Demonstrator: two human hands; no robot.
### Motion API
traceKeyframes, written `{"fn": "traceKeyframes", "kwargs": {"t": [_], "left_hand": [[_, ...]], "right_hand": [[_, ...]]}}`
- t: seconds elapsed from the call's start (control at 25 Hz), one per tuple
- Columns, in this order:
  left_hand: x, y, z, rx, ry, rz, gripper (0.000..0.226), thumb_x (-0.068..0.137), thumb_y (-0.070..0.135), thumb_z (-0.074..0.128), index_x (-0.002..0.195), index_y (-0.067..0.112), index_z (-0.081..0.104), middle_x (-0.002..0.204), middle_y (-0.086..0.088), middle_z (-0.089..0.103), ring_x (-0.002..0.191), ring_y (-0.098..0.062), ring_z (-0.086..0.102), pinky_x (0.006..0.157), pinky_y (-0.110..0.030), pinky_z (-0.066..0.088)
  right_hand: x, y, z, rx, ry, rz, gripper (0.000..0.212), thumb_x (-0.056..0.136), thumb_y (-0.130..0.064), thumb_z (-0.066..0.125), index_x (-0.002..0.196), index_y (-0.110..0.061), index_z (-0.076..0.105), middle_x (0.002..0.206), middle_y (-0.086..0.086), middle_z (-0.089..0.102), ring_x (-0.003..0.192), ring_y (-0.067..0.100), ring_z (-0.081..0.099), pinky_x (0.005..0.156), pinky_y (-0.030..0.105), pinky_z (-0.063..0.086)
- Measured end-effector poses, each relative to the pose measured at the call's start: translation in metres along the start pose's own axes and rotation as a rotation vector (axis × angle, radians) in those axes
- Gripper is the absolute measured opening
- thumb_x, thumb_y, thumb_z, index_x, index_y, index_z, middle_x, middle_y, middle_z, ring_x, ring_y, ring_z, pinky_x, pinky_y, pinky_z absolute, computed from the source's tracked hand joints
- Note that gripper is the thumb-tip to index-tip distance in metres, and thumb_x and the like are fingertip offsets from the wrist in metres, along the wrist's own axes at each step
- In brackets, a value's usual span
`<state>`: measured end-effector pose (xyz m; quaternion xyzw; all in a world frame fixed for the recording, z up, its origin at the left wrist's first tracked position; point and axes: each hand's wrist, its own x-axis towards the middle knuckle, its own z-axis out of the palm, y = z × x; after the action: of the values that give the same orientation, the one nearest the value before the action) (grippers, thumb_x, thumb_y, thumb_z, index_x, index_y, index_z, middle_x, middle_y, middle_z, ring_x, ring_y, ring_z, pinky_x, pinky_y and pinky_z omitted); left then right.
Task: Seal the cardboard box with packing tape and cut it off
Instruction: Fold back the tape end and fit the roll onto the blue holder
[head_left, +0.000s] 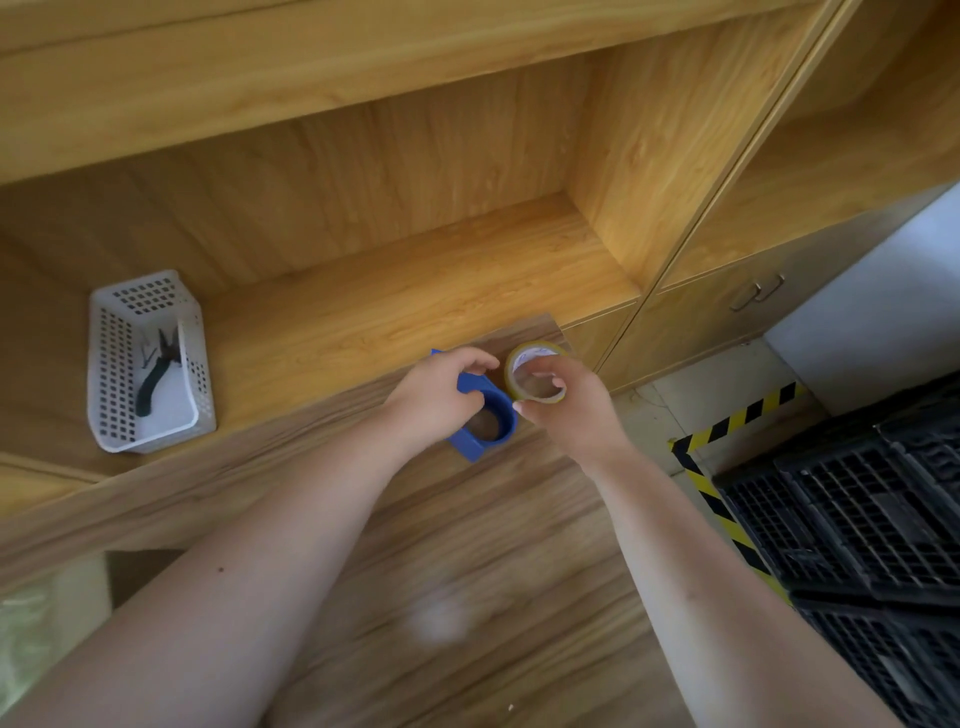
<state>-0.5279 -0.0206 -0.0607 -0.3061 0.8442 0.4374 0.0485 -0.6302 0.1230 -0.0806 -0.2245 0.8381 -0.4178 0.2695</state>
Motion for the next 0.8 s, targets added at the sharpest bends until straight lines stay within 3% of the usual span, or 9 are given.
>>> {"fn": "traceKeyframes", "kwargs": {"t": [0.08,0.2,0.36,0.64,0.8], "left_hand": [[-0.019,-0.003,-0.007,-0.04,0.059,-0.003,0.041,0.089,0.011,0.056,0.122,0.034,0.061,0.126,0.015,0.06,0.117,-0.002,0.051,0.09,-0.019,0.034],[-0.048,-0.01,-0.015,-0.08,0.106,-0.001,0.037,0.09,0.011,0.057,0.121,0.031,0.063,0.128,0.013,0.062,0.122,-0.004,0.052,0.099,-0.021,0.036],[-0.087,-0.023,-0.033,-0.066,0.159,0.01,0.034,0.09,0.013,0.058,0.118,0.03,0.065,0.129,0.012,0.064,0.125,-0.005,0.053,0.107,-0.026,0.037],[-0.155,-0.043,-0.064,-0.115,0.285,-0.018,0.031,0.09,0.011,0.063,0.119,0.023,0.067,0.115,0.013,0.062,0.109,-0.002,0.056,0.091,-0.016,0.037],[-0.197,-0.061,-0.077,-0.139,0.36,-0.04,0.031,0.089,0.012,0.063,0.117,0.027,0.065,0.114,0.013,0.064,0.111,-0.002,0.056,0.096,-0.017,0.037]], "right_hand": [[-0.012,-0.007,0.0,0.02,-0.018,-0.028,0.04,0.08,-0.011,0.075,0.118,-0.017,0.064,0.111,-0.011,0.059,0.103,0.0,0.047,0.068,-0.003,0.032],[-0.03,-0.018,0.003,0.042,-0.046,-0.062,0.039,0.081,-0.01,0.074,0.118,-0.018,0.064,0.11,-0.012,0.059,0.105,-0.001,0.046,0.07,-0.004,0.032],[-0.053,-0.03,0.016,0.049,-0.073,-0.085,0.038,0.08,-0.012,0.074,0.115,-0.021,0.064,0.117,-0.011,0.061,0.115,0.006,0.048,0.086,0.017,0.038],[-0.102,-0.056,0.047,0.041,-0.109,-0.173,0.037,0.078,-0.012,0.076,0.112,-0.021,0.064,0.114,-0.014,0.061,0.112,0.009,0.05,0.094,0.029,0.045],[-0.133,-0.071,0.07,0.031,-0.163,-0.195,0.033,0.08,-0.016,0.075,0.108,-0.029,0.063,0.107,-0.02,0.059,0.115,0.008,0.05,0.093,0.027,0.044]]}}
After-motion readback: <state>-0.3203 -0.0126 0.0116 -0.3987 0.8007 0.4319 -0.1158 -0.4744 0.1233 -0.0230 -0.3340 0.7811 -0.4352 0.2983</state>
